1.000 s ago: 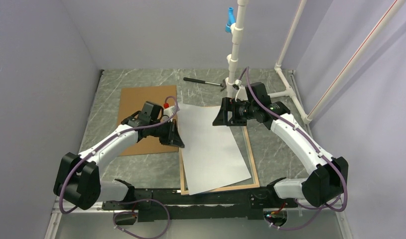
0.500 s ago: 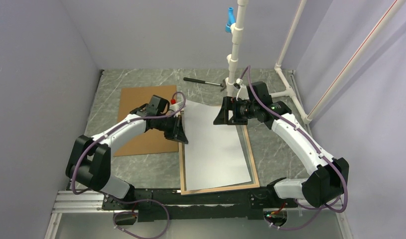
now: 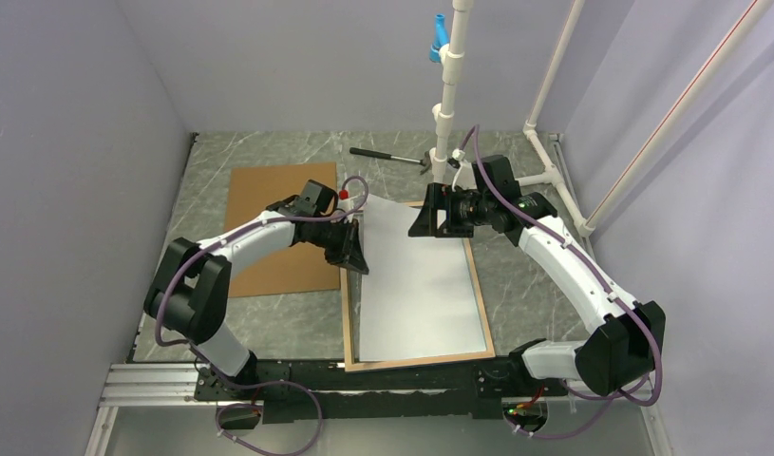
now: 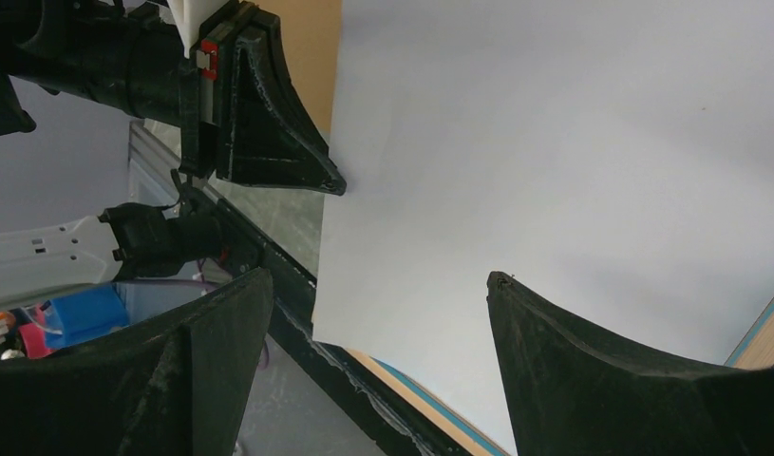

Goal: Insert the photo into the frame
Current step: Turn over the photo from the photo frame.

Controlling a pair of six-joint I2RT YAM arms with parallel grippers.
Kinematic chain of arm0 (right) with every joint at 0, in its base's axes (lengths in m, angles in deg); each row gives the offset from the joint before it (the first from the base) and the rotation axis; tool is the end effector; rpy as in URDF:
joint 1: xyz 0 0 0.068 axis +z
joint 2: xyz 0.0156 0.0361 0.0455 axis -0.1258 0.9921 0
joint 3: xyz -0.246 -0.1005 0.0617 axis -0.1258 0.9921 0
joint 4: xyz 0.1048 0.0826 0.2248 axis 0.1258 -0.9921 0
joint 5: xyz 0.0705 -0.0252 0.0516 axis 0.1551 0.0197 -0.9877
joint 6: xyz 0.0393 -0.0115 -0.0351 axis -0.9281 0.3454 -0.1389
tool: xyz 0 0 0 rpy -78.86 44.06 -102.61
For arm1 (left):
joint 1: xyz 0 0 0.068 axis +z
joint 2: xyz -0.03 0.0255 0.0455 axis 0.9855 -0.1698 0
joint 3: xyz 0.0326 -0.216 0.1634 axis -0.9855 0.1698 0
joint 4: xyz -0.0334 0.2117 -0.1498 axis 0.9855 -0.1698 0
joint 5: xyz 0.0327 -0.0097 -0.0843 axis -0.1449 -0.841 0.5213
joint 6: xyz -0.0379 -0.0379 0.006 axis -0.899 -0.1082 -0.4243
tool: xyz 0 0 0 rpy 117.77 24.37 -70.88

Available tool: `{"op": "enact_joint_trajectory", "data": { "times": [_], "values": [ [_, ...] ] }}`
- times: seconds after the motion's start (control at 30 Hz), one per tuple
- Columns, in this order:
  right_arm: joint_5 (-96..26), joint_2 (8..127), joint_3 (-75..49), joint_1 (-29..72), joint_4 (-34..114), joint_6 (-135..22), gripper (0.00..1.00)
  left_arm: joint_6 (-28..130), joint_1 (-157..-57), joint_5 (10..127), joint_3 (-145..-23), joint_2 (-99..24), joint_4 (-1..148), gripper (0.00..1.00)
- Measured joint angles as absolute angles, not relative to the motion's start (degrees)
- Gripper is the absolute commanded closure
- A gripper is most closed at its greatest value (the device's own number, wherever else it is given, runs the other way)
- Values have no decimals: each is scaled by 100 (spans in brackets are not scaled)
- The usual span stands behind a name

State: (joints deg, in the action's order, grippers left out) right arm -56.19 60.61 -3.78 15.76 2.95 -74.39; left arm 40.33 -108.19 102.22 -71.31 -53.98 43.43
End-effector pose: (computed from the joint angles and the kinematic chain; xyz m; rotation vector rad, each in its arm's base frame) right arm 0.2447 0.1224 0.3205 -0.2212 2.4434 0.9844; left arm 0.2696 -0.1701 0.2071 0.4166 2.7022 -1.2483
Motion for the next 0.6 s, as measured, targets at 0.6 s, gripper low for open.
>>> {"op": "enact_joint_trajectory", "data": {
  "times": [0.6],
  "values": [
    [-5645,6061,-334,1525,306,-7439,15,3220,-10856,9532,-6633,-5245,5075,61]
  ]
}}
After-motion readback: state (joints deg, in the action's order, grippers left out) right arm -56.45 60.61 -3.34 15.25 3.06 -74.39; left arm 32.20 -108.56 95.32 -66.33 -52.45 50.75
